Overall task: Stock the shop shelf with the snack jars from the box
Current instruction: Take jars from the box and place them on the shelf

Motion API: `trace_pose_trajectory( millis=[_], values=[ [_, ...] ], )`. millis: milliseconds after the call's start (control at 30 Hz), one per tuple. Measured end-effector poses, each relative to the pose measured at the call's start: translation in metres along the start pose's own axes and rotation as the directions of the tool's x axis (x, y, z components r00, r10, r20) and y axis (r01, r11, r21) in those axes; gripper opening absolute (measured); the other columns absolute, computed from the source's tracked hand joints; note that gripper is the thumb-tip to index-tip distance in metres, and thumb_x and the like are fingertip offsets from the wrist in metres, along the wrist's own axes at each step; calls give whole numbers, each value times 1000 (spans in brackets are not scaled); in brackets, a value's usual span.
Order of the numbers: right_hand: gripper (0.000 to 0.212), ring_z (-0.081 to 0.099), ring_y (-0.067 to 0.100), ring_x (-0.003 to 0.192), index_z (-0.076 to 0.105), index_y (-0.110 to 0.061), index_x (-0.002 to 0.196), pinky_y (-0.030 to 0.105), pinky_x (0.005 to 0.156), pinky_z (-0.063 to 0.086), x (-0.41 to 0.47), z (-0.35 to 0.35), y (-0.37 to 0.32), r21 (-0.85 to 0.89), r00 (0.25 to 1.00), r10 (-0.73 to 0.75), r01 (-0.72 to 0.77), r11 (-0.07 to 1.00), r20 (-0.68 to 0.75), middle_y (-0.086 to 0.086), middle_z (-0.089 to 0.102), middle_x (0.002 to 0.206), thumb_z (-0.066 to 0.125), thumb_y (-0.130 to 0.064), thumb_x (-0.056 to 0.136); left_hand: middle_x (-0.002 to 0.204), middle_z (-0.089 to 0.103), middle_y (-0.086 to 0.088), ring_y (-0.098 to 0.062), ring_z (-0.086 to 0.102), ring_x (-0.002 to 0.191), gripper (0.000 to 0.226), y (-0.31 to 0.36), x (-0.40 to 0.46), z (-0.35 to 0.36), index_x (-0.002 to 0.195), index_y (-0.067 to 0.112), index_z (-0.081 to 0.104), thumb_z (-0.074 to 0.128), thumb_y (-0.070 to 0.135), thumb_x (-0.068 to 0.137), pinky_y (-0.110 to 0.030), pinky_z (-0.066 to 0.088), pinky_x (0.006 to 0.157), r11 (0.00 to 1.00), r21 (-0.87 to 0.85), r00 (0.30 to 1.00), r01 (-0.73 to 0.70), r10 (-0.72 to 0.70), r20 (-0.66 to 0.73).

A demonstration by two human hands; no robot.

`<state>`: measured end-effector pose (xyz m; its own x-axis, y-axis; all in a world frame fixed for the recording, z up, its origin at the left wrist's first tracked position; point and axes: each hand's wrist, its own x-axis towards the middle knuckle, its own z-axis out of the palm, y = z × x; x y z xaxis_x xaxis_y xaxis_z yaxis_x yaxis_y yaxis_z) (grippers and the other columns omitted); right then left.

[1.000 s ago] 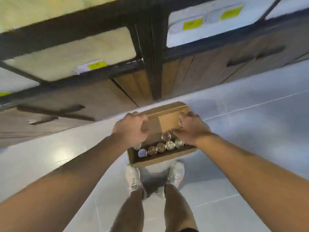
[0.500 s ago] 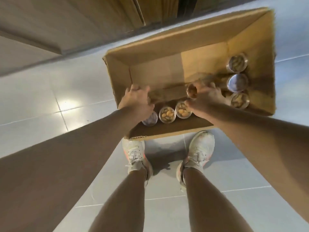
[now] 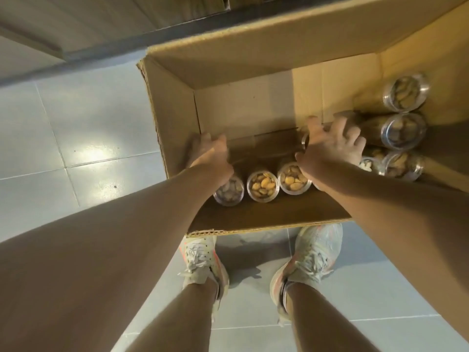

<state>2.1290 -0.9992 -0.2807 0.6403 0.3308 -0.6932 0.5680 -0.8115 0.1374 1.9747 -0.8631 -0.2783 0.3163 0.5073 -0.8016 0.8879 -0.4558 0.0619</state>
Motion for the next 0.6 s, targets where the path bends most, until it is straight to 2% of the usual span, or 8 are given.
trace_pose_trajectory(
  millis=[67, 133, 233, 300, 400, 500, 600],
  values=[
    [65, 44, 42, 125, 33, -28, 140, 52, 99, 43, 1, -3, 4, 110, 999, -23, 18, 994, 43, 18, 36, 139, 73, -29, 89, 139, 41, -8, -30, 41, 126, 57, 0, -2, -4, 137, 22, 46, 72, 11, 87, -37, 40, 95, 1000, -3, 999, -27, 27, 18],
    [60, 46, 42, 122, 33, -29, 141, 51, 94, 46, -1, -11, 10, 187, 999, -42, 36, 982, 28, 18, 36, 137, 68, -24, 93, 136, 44, -11, -32, 46, 123, 58, 1, -9, -13, 140, 19, 43, 69, 10, 89, -37, 42, 90, 998, -11, 997, -66, 66, 36],
    [55, 46, 43, 120, 31, -31, 142, 49, 85, 47, -14, -32, 21, 243, 995, -91, 101, 965, -50, 18, 37, 135, 61, -27, 96, 120, 49, -12, -35, 53, 115, 58, 4, -24, -32, 141, 18, 37, 67, 17, 92, -39, 46, 80, 994, -24, 993, -111, 112, 26],
    [55, 46, 44, 120, 30, -32, 143, 47, 80, 47, -32, -60, 33, 267, 985, -140, 163, 950, -102, 19, 37, 136, 61, -32, 97, 109, 48, -8, -33, 53, 110, 56, 11, -44, -56, 132, 19, 36, 71, 23, 89, -38, 44, 75, 988, -29, 988, -152, 152, 10],
    [56, 42, 43, 127, 30, -34, 142, 52, 89, 49, -56, -106, 50, 309, 972, -191, 225, 924, -137, 18, 36, 139, 62, -37, 97, 107, 52, -8, -29, 57, 101, 55, 26, -76, -94, 126, 19, 34, 73, 28, 87, -36, 45, 71, 976, -43, 977, -212, 211, -16],
    [54, 43, 39, 127, 32, -38, 136, 55, 97, 49, -85, -172, 73, 366, 969, -207, 243, 898, -135, 12, 38, 137, 65, -47, 94, 120, 47, -11, -33, 54, 112, 58, 51, -120, -151, 128, 17, 36, 74, 29, 86, -40, 50, 83, 940, 29, 938, -339, 341, -70],
    [58, 49, 34, 119, 42, -36, 136, 45, 98, 50, -120, -246, 96, 412, 964, -237, 267, 871, -123, 8, 37, 136, 69, -52, 88, 128, 40, -10, -30, 52, 114, 60, 77, -168, -211, 129, 18, 39, 77, 31, 84, -38, 50, 87, 897, 104, 882, -430, 442, -165]
  ],
)
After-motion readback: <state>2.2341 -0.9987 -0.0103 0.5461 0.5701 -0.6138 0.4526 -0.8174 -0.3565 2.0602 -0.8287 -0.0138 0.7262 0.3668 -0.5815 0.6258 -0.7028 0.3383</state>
